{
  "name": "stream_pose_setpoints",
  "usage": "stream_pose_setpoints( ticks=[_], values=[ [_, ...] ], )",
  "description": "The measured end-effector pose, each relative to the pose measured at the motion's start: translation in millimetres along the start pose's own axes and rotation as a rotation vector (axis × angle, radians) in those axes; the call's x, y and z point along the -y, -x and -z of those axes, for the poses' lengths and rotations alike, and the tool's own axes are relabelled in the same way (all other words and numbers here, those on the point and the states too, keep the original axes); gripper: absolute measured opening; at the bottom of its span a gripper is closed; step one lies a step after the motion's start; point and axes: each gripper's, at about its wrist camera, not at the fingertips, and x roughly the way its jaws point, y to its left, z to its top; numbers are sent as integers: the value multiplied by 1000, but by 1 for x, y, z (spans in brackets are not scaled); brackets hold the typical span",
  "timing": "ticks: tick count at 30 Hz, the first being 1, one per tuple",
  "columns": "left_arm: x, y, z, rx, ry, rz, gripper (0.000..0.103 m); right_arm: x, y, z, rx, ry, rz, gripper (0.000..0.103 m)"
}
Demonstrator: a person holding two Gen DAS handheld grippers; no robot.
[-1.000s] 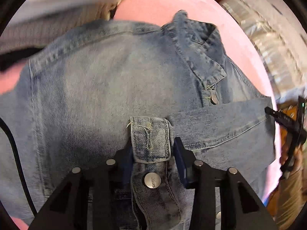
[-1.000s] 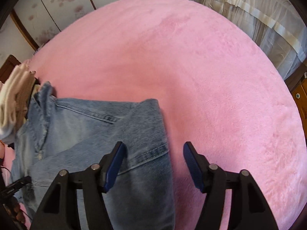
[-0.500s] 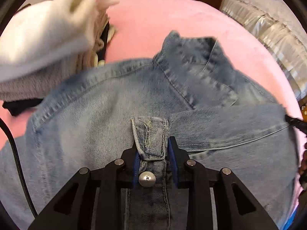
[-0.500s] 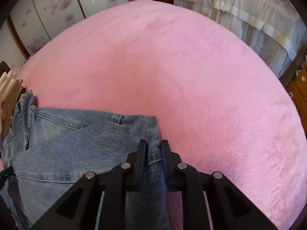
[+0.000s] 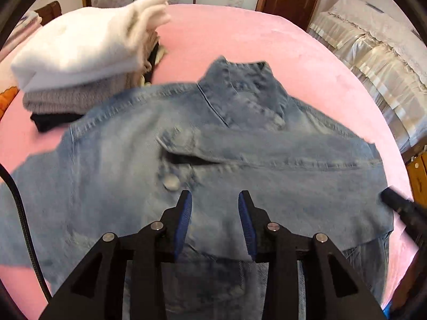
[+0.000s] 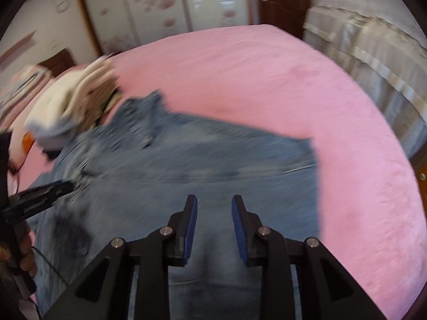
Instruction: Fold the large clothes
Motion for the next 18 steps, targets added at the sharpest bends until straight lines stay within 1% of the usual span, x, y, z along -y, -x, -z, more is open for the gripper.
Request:
stream_pose_setpoints(
  ticks=[1,3,4,5,6,7,9,10,11,12,13,14,15,16,17,18],
  values=[
    [7,-5,5,1,-2,-5,35,-18,-8,9,-10,27,-13,27],
    [11,-15,19,-3,8,-23,35,-38,-25,22,-38,64,-5,27],
    [10,-19,24,-2,19,-28,35,-41,-34,30,-57,69,6,26],
    [8,-23,28,2,26,-31,35,-37,-42,36,-67,68,35,26],
    [8,-26,32,4,28,-28,35,-31,-44,42,-65,61,63,20],
    [6,-28,35,3,22,-21,35,-20,-44,46,-59,41,89,17],
    [5,-28,36,4,11,-10,35,14,-37,49,-35,-6,192,16],
    [5,-29,36,0,4,-7,35,35,-32,53,-30,-38,267,16],
    [5,-30,36,-6,-5,-6,35,58,-28,57,-29,-80,292,16],
    [6,-31,36,-14,-12,-5,35,77,-26,62,-36,-122,296,15],
    [6,-33,34,-20,-14,-3,36,94,-24,66,-46,-158,279,12],
    [7,-35,33,-26,-16,-1,38,107,-21,69,-47,-185,249,1],
    [8,-36,32,-30,-14,4,40,114,-16,70,-46,-207,236,0],
    [9,-35,32,-31,-11,12,45,118,-12,71,-43,-223,220,0],
    [9,-36,31,-32,-9,27,52,118,-11,72,-41,-226,223,0],
    [11,-37,32,-31,-7,34,55,114,-13,72,-42,-218,238,0]
  ],
)
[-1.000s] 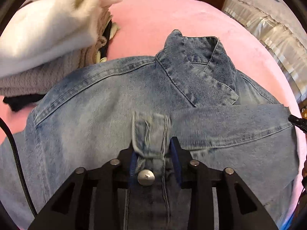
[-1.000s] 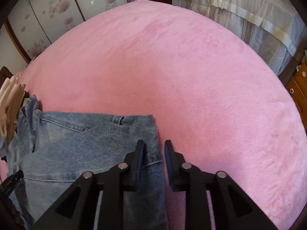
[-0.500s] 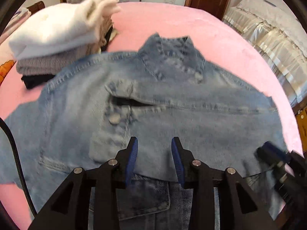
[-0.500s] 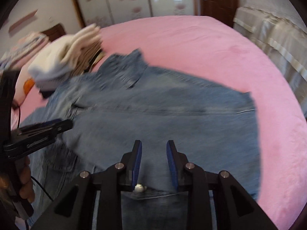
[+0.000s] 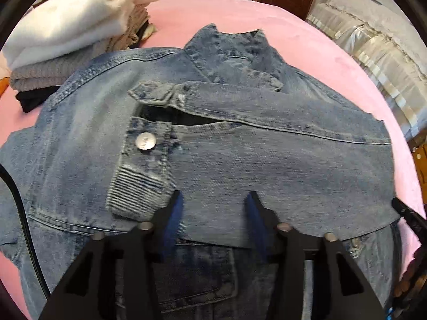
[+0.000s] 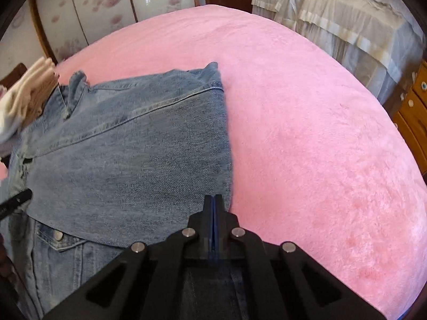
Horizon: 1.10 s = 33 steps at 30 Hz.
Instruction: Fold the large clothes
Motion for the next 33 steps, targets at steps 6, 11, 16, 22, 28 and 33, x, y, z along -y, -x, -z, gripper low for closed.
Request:
stream_pose_setpoints(
  ticks=[6,11,16,22,28,33],
  values=[
    [9,-2,0,-5,12,-41,56,-9,-1,-1,-3,0,43,3],
    [14,26,3,19,22,-35,56,-8,29,0,-12,-39,12,6],
    [31,72,10,85,-34,-29,56,-19,67,7,0,-55,-16,19],
    [38,137,30,147,-63,-40,56,-39,112,23,7,-75,-72,22],
    [12,190,58,157,-14,-28,56,-69,151,46,2,-45,-140,22],
    [-23,229,84,181,24,-53,56,-104,182,62,5,28,-170,22]
  ],
)
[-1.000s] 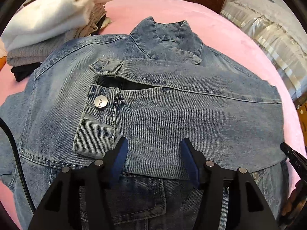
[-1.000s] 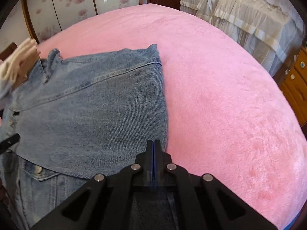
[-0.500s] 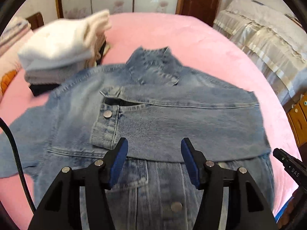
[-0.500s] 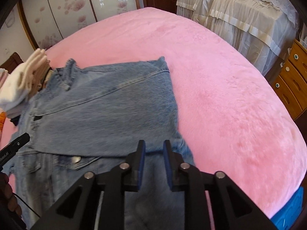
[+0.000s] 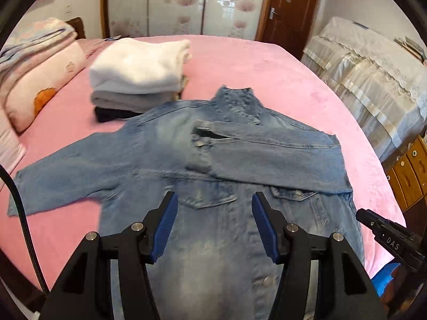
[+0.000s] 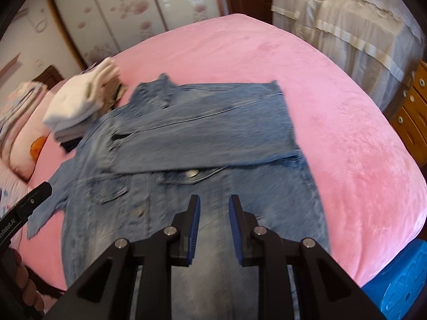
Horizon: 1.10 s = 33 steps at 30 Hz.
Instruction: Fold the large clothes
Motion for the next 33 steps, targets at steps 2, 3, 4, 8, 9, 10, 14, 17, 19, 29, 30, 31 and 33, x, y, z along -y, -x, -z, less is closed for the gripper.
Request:
stream_pose_setpoints(
  ticks=[2,3,4,8,9,10,14,17,19,29,30,31,33],
  values=[
    [-17,11,5,4,20,-9,56,-15,8,2,5,25,-9,22],
    [-26,18,8,6,31,-10,56,-22,12,3,11,36,-16,22],
    [-33,24,10,7,36,-10,56,-31,17,4,18,49,-26,22],
    [-71,57,16,48,60,-36,56,-69,35,6,53,105,-54,22],
    [-79,63,16,57,64,-46,57,-78,38,6,61,120,-60,22],
    [-88,70,16,66,69,-58,57,-89,41,7,71,136,-66,22],
    [-130,94,18,94,97,-118,64,-136,47,11,91,210,-115,22],
    [-163,104,18,100,124,-160,64,-171,46,14,93,269,-151,22],
    [-188,104,20,84,138,-192,64,-194,44,16,92,316,-171,25],
    [-359,49,38,-115,530,-44,64,-296,3,15,101,486,-210,42],
    [-372,42,41,-122,567,-37,64,-306,-5,15,99,501,-217,42],
    [-384,35,45,-124,595,-34,64,-314,-12,15,96,513,-214,42],
    [-414,18,52,-128,665,-54,64,-325,-26,15,80,526,-211,42]
  ],
)
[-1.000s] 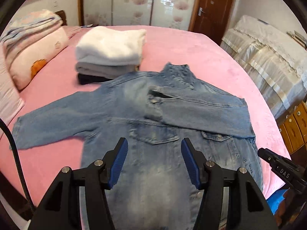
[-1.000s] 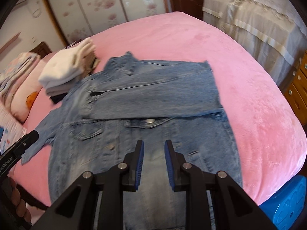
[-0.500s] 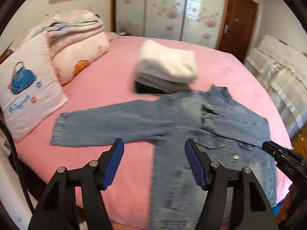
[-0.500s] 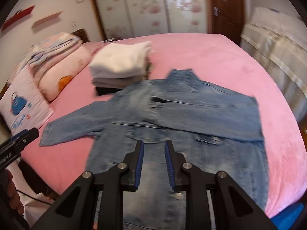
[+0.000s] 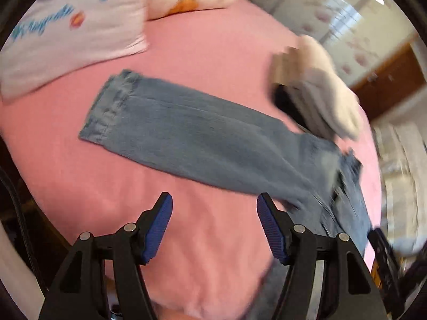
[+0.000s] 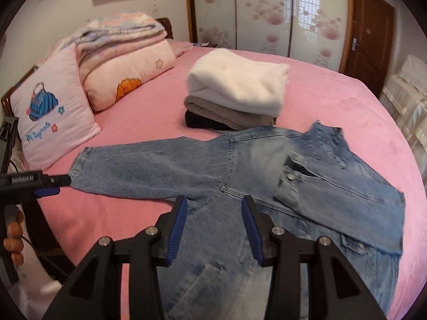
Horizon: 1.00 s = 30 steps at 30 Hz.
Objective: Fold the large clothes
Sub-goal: 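Grasp the other denim sleeve cuff with the left tool, then lay the sleeve across the jacket front with the left tool, then release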
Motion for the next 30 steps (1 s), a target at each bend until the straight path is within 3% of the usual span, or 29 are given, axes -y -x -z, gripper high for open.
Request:
stream_pose_setpoints(
  ticks=[8,12,19,22,24,25,30],
  values=[
    [-72,-73,-35,-39,293,40,63,-13,-48,-2,-74,-23,-40,42],
    [-88,-102,-32,-80,389,4,63,-10,-58,2,-96,-37,-45,42],
    [-98,-119,-32,-71,476,-19,63,6,-73,17,-140,-94,-44,42],
    [-92,-124,-35,-32,444,-52,63,11,-78,23,-160,-107,-45,42],
    [-78,-121,-40,10,363,-123,31,14,-80,26,-167,-112,-41,42],
    [-68,-121,-45,31,316,-128,10,17,-79,29,-168,-116,-40,42],
    [-18,-82,-48,223,177,-142,6,38,-72,42,-168,-152,-23,42]
  ],
)
